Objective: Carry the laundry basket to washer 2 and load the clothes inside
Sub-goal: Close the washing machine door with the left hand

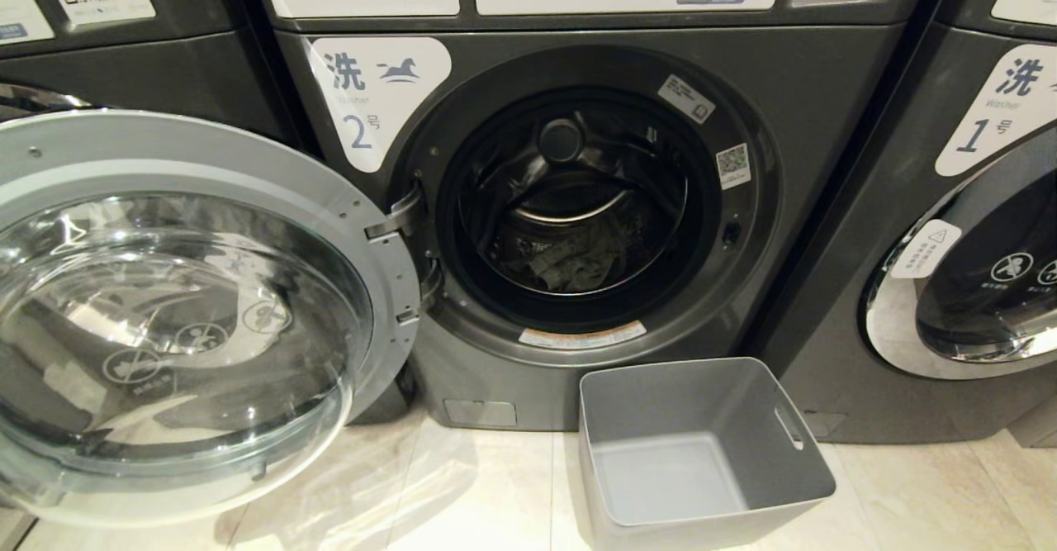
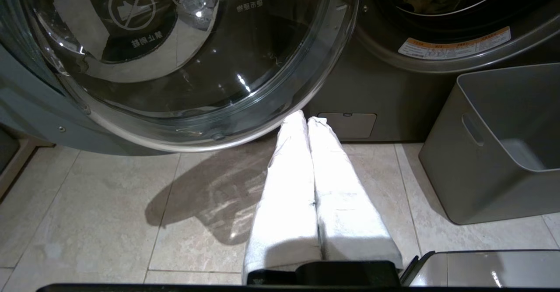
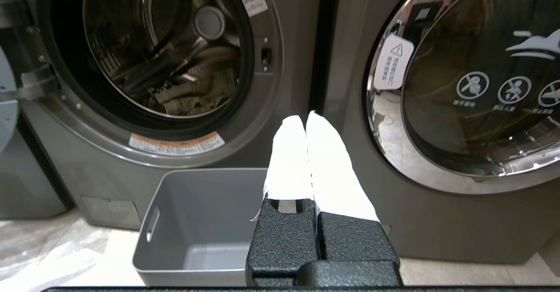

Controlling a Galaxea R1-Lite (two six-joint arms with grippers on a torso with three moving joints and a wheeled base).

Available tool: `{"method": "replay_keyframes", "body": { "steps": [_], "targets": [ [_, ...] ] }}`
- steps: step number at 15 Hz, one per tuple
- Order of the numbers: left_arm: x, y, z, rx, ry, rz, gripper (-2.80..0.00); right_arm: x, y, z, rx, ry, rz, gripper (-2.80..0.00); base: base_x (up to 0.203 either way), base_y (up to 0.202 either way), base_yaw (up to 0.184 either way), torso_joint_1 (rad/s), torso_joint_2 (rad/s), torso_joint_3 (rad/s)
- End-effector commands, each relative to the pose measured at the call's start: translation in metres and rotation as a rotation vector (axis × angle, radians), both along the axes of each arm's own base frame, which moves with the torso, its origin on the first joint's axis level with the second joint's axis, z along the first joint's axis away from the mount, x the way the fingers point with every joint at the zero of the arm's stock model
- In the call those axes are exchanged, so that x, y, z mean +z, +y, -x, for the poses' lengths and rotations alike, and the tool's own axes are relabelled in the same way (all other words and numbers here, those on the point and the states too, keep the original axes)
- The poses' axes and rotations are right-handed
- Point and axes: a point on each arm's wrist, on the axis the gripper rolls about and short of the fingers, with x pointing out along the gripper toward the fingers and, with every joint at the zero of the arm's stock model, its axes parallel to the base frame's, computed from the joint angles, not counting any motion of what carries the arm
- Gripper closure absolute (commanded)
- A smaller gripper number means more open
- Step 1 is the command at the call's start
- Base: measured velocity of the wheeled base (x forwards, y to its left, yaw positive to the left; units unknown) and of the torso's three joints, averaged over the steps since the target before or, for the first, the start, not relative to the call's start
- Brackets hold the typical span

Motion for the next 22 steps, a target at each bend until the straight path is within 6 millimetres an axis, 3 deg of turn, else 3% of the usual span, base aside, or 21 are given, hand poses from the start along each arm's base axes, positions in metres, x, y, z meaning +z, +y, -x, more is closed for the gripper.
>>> {"method": "replay_keyframes", "body": {
  "steps": [1,9,11,14,16,17,19,20,22],
  "targets": [
    [0.000,0.000,0.000,0.001,-0.002,0.001,0.00,-0.011,0.000,-0.004,0.002,0.040,0.000,0.00,0.000,0.000,0.000,0.007,0.00,0.202],
    [0.000,0.000,0.000,-0.009,-0.006,-0.063,0.00,-0.011,0.000,-0.004,0.002,0.040,0.000,0.00,0.000,0.000,0.000,0.000,0.00,0.046],
    [0.019,0.000,0.005,-0.001,-0.093,-0.061,0.00,-0.011,0.000,-0.004,0.002,0.040,0.000,0.00,0.000,0.000,0.000,0.000,0.00,0.000],
    [0.091,0.000,0.032,0.004,-0.310,-0.075,0.00,-0.011,0.000,-0.004,0.001,0.040,0.000,0.00,0.000,0.000,0.000,0.000,0.00,0.000],
    [0.161,0.000,0.048,0.028,-0.391,-0.079,0.00,-0.011,0.000,-0.004,0.002,0.040,0.000,0.00,0.000,0.000,0.000,0.000,0.00,0.000],
    [0.198,0.001,0.040,0.048,-0.384,-0.084,0.00,-0.011,0.000,-0.004,0.001,0.040,0.000,0.00,0.000,0.000,0.000,0.000,0.00,0.000],
    [0.286,0.002,0.006,0.103,-0.394,-0.091,0.00,-0.011,0.000,-0.004,0.001,0.040,0.000,0.00,0.000,0.000,0.000,0.000,0.00,0.000],
    [0.321,0.002,-0.020,0.138,-0.394,-0.092,0.00,-0.011,0.000,-0.004,0.001,0.040,0.000,0.00,0.000,0.000,0.000,0.000,0.00,0.000],
    [0.371,0.004,-0.077,0.223,-0.385,-0.089,0.00,-0.011,0.000,-0.004,0.001,0.040,0.000,0.00,0.000,0.000,0.000,0.000,0.00,0.000]
  ]
}}
